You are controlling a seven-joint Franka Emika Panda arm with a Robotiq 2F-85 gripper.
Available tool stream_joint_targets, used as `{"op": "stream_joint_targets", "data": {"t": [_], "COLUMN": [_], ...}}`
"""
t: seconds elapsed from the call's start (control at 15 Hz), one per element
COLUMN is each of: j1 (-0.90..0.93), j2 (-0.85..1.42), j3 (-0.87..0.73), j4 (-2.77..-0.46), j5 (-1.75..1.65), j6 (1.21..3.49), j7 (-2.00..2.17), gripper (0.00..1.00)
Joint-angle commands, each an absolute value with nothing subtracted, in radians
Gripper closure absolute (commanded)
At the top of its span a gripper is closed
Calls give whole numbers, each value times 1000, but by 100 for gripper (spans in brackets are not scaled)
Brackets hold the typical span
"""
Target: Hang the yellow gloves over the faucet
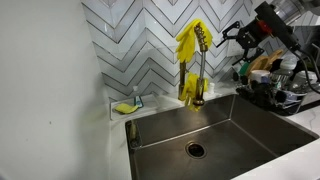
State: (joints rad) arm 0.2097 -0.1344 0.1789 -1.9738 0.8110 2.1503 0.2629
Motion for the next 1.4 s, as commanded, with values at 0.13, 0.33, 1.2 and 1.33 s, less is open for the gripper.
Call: {"op": "stream_joint_targets", "data": {"t": [0.13,0.33,1.2,1.33], "j1": [201,201,211,212], "j2": [-115,-89,41,63], "j3": [189,191,201,202], "j4": [-1988,-1991,-1958,-1940], "j5": [810,801,865,866], "j6": [2152,2140,2069,2061], "j7": [301,360,534,550], "gripper": [0,0,0,0]}}
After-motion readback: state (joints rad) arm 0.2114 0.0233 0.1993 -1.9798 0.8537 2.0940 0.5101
